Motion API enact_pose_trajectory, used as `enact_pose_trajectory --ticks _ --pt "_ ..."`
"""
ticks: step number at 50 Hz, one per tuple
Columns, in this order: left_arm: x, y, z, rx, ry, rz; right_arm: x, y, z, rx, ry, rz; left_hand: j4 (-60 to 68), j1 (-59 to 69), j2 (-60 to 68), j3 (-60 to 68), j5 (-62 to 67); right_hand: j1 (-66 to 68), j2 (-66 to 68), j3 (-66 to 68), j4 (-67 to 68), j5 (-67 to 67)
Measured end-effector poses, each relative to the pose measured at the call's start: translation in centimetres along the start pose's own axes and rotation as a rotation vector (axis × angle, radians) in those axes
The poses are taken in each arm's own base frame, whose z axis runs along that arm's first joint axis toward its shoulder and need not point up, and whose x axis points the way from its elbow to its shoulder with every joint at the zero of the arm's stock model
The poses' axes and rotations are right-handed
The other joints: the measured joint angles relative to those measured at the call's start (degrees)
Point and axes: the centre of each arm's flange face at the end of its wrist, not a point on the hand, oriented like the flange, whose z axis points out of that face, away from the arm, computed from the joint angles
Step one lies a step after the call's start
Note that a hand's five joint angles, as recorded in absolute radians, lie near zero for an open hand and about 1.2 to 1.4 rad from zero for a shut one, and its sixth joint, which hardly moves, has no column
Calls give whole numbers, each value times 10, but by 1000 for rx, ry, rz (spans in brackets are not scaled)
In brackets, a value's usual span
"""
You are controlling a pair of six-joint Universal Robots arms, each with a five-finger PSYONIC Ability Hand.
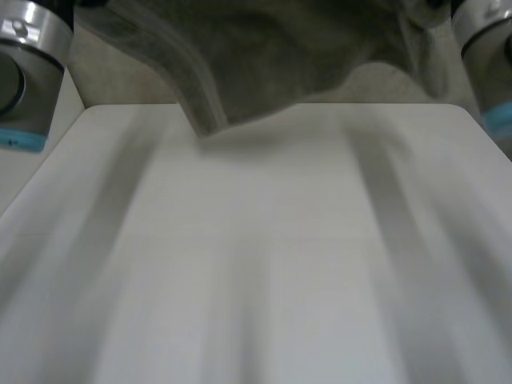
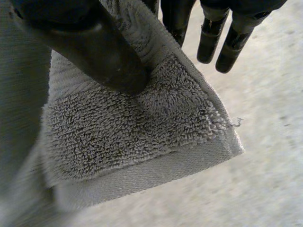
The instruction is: Fold the towel.
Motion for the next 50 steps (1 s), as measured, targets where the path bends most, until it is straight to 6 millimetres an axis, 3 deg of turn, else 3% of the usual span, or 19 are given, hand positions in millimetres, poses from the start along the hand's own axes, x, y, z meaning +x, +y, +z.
enact_pose_trajectory --ticks 7,14,17,22,27,36,40,44,50 --pt "23 47 -51 -171 91 -5 -31 40 -45 -131 -170 -12 0 0 0 0 0 0 0 0 0 0" --pt "54 89 -132 -391 250 64 -62 85 -111 -295 -352 -75 0 0 0 0 0 0 0 0 0 0" --pt "66 100 -163 -457 319 78 -74 112 -138 -396 -418 -87 0 0 0 0 0 0 0 0 0 0" --pt "80 106 -196 -528 393 70 -83 144 -173 -546 -482 -70 0 0 0 0 0 0 0 0 0 0" --pt "85 105 -211 -567 419 56 -81 151 -192 -627 -498 -35 0 0 0 0 0 0 0 0 0 0" --pt "72 106 -213 -597 375 67 -65 127 -195 -642 -438 73 0 0 0 0 0 -1 0 0 0 -5" --pt "64 111 -212 -612 346 76 -62 122 -195 -643 -418 111 0 -2 -10 0 -6 -182 -173 0 0 -199" --pt "62 115 -212 -633 326 82 -62 121 -196 -656 -418 135 0 -228 -257 0 -250 -293 -264 0 0 -321" --pt "65 122 -217 -670 307 87 -64 120 -199 -681 -436 174 0 -313 -333 0 -351 -295 -264 0 0 -326"
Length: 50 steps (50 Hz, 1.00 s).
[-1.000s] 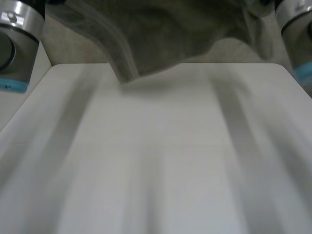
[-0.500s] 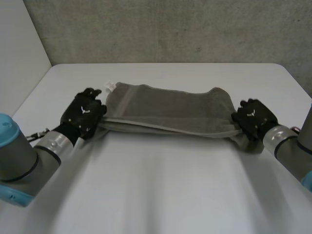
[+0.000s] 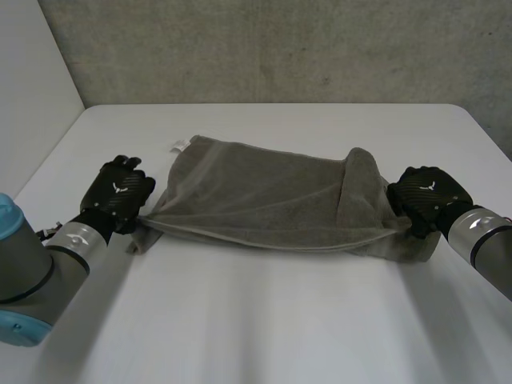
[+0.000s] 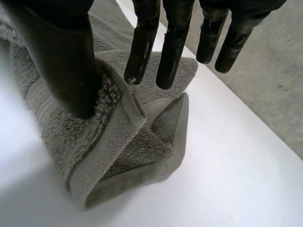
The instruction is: Fold the towel.
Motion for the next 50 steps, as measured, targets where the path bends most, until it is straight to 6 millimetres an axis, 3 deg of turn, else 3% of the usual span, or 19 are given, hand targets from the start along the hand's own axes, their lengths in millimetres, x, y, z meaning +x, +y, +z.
enact_pose_trajectory --ticks 13,18,21,33,45,50 --pt "8 2 -3 -20 5 -3 -4 5 0 -24 -22 61 0 -1 -3 0 -5 -3 -4 0 0 -4" --pt "8 4 -3 -27 5 -6 -6 7 0 -30 -29 69 0 -4 -6 0 -7 244 240 0 0 244" --pt "8 5 -4 -32 3 -7 -3 8 2 -27 -27 72 0 -4 -6 0 -7 302 291 0 0 311" --pt "12 8 0 -57 -15 -11 38 15 7 -21 72 97 0 -6 -6 0 -7 302 292 0 0 311" --pt "42 3 8 -34 67 -31 49 13 7 -14 102 98 0 -1 -5 0 9 302 292 0 0 312" --pt "48 5 11 -41 86 -53 53 12 6 -12 113 97 0 61 51 0 70 302 292 0 0 312"
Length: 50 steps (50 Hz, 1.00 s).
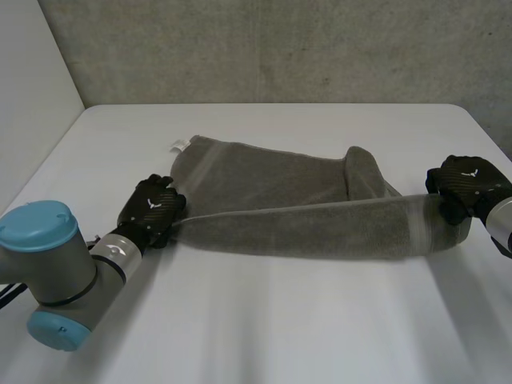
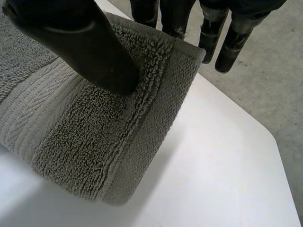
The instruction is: Fold the towel.
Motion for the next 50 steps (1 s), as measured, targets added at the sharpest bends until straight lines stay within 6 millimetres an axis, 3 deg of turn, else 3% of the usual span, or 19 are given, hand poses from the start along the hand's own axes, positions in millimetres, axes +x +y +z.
enact_pose_trajectory --ticks 8,18,21,24,35,41,45,48,50 --pt "-7 5 4 -24 -9 -45 7 -3 -1 9 21 0 0 122 127 0 123 0 0 0 0 0" --pt "-28 9 6 -37 -63 -53 19 -17 -9 50 58 36 0 133 138 0 135 0 0 0 0 0" --pt "-31 5 3 -31 -73 -52 19 -23 -14 62 52 41 0 151 156 0 155 0 0 0 0 0" --pt "-34 -4 -4 -13 -79 -48 15 -28 -20 61 17 48 0 244 269 0 252 0 3 0 0 1" --pt "-40 -26 -11 7 -67 -33 1 -24 -24 -26 -107 35 0 244 278 0 260 1 3 0 0 2" --pt "-52 -34 9 14 -50 -26 -2 -14 -3 -81 -149 -33 0 246 279 0 261 1 3 0 0 2" --pt "-64 -35 34 22 -51 4 -2 -14 18 -90 -169 -69 0 246 280 0 260 2 3 0 0 2" --pt "-75 -40 55 43 -63 46 1 -22 36 -61 -157 -96 0 246 280 0 260 2 3 0 0 2" --pt "-85 -51 73 87 -87 88 8 -40 52 0 -118 -124 0 246 280 0 260 2 3 0 0 2"
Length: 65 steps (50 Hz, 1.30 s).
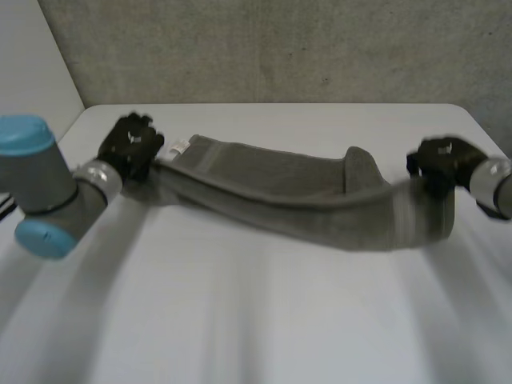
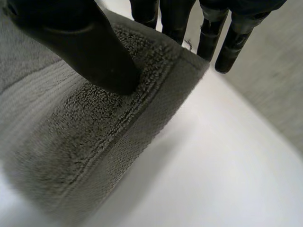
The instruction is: Fold the towel.
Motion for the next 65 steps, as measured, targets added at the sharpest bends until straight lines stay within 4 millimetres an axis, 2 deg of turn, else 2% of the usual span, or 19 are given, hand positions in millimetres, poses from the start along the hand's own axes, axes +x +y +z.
enact_pose_trajectory --ticks 2,6,8,9,11,12,15,18,21,26,31,37,41,44,48,50,55,59,65 --pt "-7 -11 12 45 -23 27 10 -18 8 61 47 -23 0 0 0 0 0 0 0 0 0 0" --pt "-32 -67 37 250 -129 101 42 -77 19 278 208 -61 0 0 0 0 0 0 0 0 0 0" --pt "-49 -109 40 394 -213 131 63 -117 12 453 318 -56 0 0 0 0 0 0 0 0 0 0" --pt "-52 -118 39 424 -231 135 67 -126 9 492 339 -52 0 0 0 0 0 0 0 0 0 0" --pt "-68 -155 33 557 -314 141 83 -159 -6 655 416 -34 0 0 0 0 0 0 0 0 0 0" --pt "-74 -170 28 611 -347 135 87 -169 -12 708 436 -25 0 0 0 0 1 0 0 0 0 0" --pt "-84 -184 19 685 -386 103 88 -174 -17 761 443 -5 0 0 0 0 7 0 0 0 0 0" --pt "-85 -175 14 682 -380 64 78 -156 -10 704 402 3 0 0 1 0 7 0 0 0 0 0" --pt "-77 -149 14 622 -338 37 63 -127 0 602 344 -4 0 0 1 0 8 0 0 0 0 0" --pt "-49 -82 7 444 -212 6 25 -70 10 409 216 -41 0 0 1 0 8 0 0 0 0 0" --pt "-20 -18 -17 263 -87 -3 -12 -18 6 253 89 -54 0 0 1 0 8 0 0 0 0 0" --pt "-6 15 -49 148 -22 6 -38 15 -10 166 -18 -36 0 0 1 0 9 0 0 0 0 0" --pt "-7 13 -67 132 -19 12 -40 14 -27 170 -33 -32 0 1 1 0 10 0 0 0 0 0" --pt "-15 -2 -81 153 -40 21 -33 2 -46 203 -4 -41 0 2 1 0 10 0 0 0 0 0" --pt "-29 -34 -102 213 -84 16 -17 -24 -77 263 67 -65 0 2 1 0 10 0 0 0 0 0" --pt "-41 -58 -120 257 -117 -21 -4 -44 -106 304 127 -71 0 2 1 0 10 0 0 0 0 0" --pt "-54 -82 -148 279 -137 -127 10 -61 -142 341 170 -59 0 2 1 0 10 0 0 0 0 0" --pt "-53 -78 -158 242 -115 -194 15 -56 -150 332 146 -43 0 2 1 0 10 0 0 0 0 0" --pt "-44 -58 -154 170 -65 -247 20 -30 -135 267 85 -30 0 2 1 0 10 0 0 0 0 0"
